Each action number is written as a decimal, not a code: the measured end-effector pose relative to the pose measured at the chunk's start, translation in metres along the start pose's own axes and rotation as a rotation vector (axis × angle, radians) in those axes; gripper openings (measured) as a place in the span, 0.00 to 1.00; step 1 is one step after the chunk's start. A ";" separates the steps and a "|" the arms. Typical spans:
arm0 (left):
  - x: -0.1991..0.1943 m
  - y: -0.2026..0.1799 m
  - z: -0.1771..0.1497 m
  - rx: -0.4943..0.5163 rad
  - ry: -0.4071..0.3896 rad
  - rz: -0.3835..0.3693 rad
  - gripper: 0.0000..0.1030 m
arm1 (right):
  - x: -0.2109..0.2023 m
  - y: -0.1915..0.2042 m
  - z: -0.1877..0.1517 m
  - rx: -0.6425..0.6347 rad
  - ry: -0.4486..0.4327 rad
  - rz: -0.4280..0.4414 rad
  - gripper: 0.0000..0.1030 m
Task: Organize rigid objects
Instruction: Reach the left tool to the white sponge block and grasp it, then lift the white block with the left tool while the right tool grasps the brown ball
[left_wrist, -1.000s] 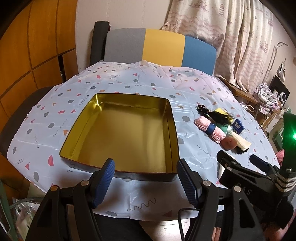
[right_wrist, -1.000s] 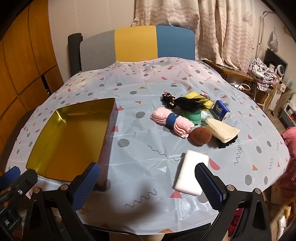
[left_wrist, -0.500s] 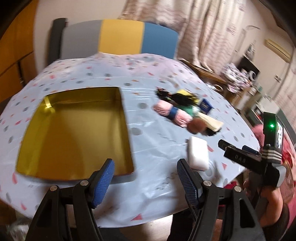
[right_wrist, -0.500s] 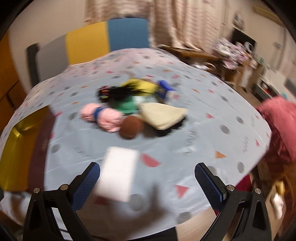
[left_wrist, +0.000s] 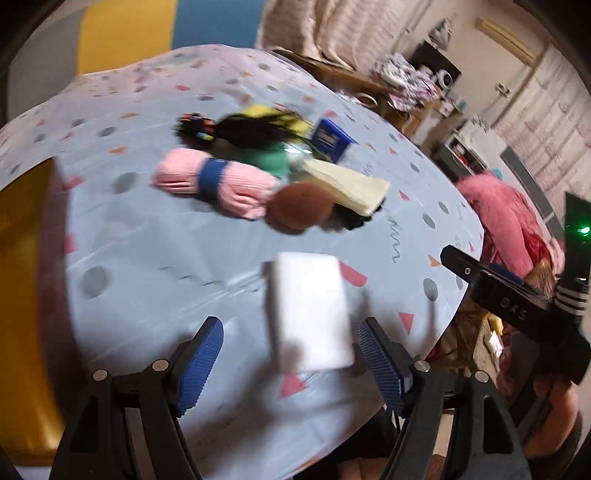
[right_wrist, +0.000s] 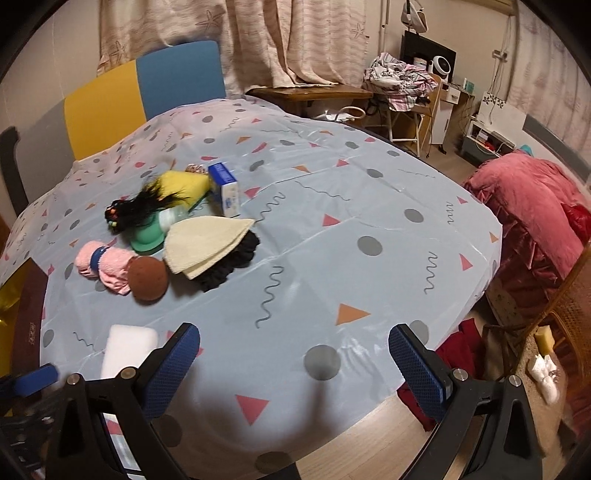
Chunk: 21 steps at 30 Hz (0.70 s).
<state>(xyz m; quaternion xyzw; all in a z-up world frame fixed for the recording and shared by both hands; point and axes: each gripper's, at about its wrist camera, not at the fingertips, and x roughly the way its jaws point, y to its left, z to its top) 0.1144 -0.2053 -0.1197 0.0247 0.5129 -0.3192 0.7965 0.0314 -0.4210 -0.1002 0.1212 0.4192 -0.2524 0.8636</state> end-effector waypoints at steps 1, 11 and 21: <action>0.009 -0.007 0.003 0.024 0.013 0.015 0.76 | 0.001 -0.003 0.000 0.004 -0.001 0.000 1.00; 0.056 -0.025 0.007 0.078 0.063 0.087 0.76 | 0.009 -0.022 -0.001 0.036 -0.007 0.030 1.00; 0.056 -0.024 -0.014 0.150 -0.026 0.185 0.58 | 0.008 0.004 -0.009 -0.016 -0.048 0.227 1.00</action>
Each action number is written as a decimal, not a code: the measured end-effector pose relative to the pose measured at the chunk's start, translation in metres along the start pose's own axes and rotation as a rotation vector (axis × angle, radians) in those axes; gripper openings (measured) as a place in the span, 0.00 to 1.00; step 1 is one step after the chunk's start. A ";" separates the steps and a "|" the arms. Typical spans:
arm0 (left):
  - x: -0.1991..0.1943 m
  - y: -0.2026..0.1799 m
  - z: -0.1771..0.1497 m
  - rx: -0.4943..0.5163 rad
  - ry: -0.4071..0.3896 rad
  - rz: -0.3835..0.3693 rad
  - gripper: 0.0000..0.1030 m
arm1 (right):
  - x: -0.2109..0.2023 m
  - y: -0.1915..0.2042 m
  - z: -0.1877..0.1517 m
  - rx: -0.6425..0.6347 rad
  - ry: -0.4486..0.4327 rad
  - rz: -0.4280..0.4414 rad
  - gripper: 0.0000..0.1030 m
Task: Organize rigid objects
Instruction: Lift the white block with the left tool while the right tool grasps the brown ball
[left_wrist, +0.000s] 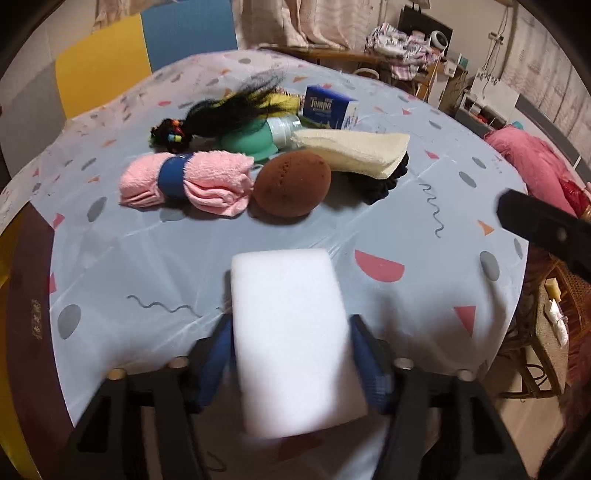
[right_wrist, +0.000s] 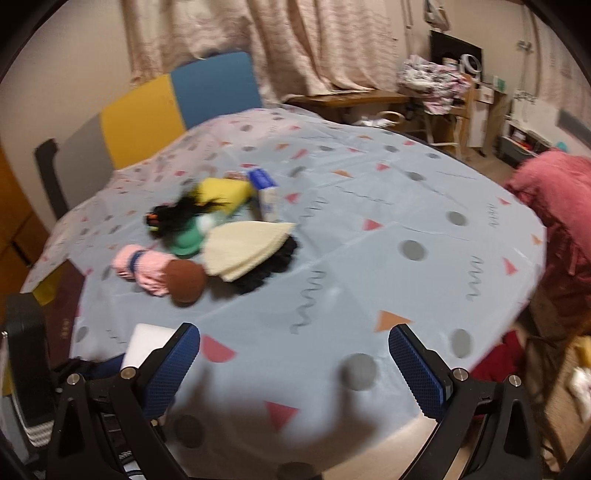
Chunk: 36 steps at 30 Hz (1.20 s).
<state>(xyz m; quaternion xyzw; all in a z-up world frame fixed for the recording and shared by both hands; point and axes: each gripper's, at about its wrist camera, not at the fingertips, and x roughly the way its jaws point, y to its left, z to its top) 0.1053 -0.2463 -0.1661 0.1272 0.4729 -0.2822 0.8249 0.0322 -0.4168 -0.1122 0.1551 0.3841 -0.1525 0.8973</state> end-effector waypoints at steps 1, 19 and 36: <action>-0.002 0.003 -0.003 -0.015 -0.011 -0.016 0.57 | 0.001 0.005 0.000 -0.011 -0.006 0.021 1.00; -0.086 0.050 -0.048 -0.153 -0.196 -0.026 0.56 | 0.084 0.096 0.019 -0.315 -0.040 0.144 0.72; -0.126 0.098 -0.076 -0.288 -0.279 -0.025 0.56 | 0.102 0.106 0.009 -0.322 0.023 0.159 0.38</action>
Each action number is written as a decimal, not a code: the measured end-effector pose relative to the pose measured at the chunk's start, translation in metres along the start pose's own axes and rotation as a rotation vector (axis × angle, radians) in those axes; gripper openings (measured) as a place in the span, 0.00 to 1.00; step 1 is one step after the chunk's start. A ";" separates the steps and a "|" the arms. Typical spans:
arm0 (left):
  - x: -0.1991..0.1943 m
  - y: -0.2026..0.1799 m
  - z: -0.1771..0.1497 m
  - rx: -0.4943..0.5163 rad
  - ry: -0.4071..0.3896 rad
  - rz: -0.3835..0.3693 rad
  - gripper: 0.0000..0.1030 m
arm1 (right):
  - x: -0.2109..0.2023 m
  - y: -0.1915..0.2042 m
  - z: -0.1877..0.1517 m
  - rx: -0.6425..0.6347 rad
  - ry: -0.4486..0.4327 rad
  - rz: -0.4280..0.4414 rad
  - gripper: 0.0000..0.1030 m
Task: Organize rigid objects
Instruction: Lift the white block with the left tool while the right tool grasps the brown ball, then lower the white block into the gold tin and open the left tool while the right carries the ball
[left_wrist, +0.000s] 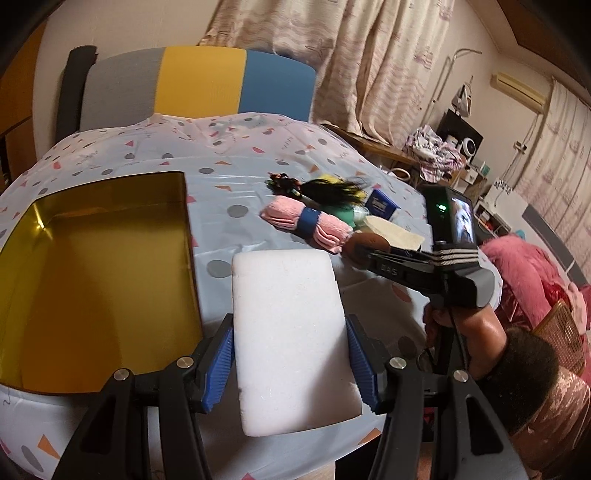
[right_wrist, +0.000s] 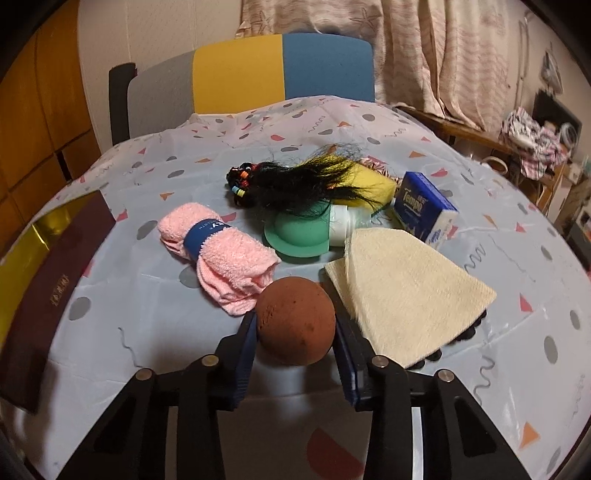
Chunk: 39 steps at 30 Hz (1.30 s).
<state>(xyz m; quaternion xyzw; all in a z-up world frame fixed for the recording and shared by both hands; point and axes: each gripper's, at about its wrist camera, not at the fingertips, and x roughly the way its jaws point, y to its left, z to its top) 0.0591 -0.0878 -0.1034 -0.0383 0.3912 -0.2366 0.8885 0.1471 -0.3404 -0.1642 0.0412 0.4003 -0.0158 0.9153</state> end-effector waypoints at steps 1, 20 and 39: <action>-0.002 0.003 0.000 -0.007 -0.003 0.001 0.56 | -0.003 -0.001 -0.001 0.013 0.001 0.011 0.38; -0.035 0.109 0.027 -0.164 -0.047 0.097 0.56 | -0.058 0.085 0.002 0.011 -0.012 0.212 0.38; 0.050 0.262 0.088 -0.223 0.188 0.376 0.58 | -0.046 0.242 0.052 -0.210 0.065 0.434 0.38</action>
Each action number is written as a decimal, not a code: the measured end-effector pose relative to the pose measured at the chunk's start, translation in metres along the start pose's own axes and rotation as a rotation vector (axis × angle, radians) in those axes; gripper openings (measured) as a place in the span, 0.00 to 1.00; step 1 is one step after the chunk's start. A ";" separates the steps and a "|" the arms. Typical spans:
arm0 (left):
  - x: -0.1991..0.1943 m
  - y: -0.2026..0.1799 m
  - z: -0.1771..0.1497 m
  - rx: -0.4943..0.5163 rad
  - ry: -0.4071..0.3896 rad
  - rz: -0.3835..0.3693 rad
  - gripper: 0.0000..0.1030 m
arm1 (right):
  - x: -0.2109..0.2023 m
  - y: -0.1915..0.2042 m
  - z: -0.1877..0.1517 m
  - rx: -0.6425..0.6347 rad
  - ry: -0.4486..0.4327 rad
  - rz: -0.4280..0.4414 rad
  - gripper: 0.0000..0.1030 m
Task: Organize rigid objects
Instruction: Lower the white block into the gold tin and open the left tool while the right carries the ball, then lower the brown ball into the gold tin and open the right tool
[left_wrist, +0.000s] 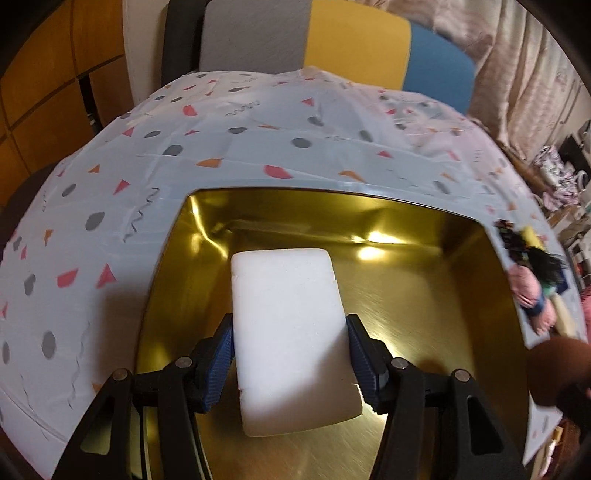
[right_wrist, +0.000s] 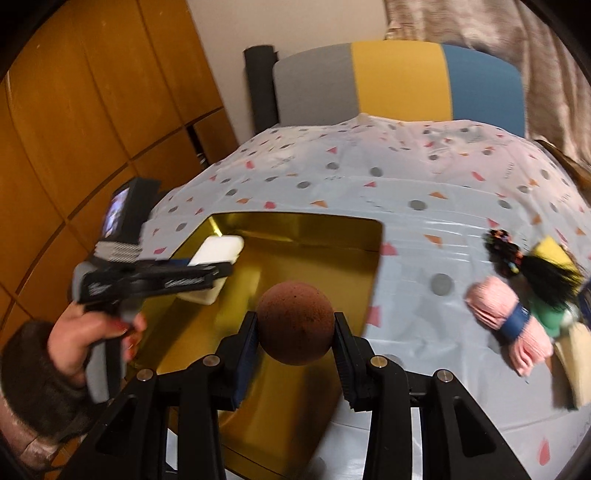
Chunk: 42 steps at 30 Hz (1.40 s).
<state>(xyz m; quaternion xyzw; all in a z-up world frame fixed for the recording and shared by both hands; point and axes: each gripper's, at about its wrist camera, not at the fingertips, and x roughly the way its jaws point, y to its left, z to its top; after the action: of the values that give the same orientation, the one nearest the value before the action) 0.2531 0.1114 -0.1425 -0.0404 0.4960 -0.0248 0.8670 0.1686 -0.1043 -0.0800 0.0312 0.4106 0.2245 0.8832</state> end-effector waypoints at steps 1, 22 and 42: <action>0.002 0.002 0.003 -0.002 -0.001 0.008 0.59 | 0.003 0.002 0.001 -0.007 0.007 0.001 0.38; -0.094 0.061 -0.041 -0.279 -0.256 -0.096 0.79 | 0.093 0.026 0.027 0.081 0.191 0.051 0.38; -0.111 0.073 -0.101 -0.387 -0.272 -0.097 0.79 | 0.153 0.055 0.076 0.020 0.082 -0.024 0.65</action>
<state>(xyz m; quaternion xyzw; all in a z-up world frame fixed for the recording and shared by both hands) 0.1101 0.1890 -0.1049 -0.2326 0.3675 0.0346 0.8998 0.2903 0.0198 -0.1252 0.0257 0.4490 0.2108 0.8679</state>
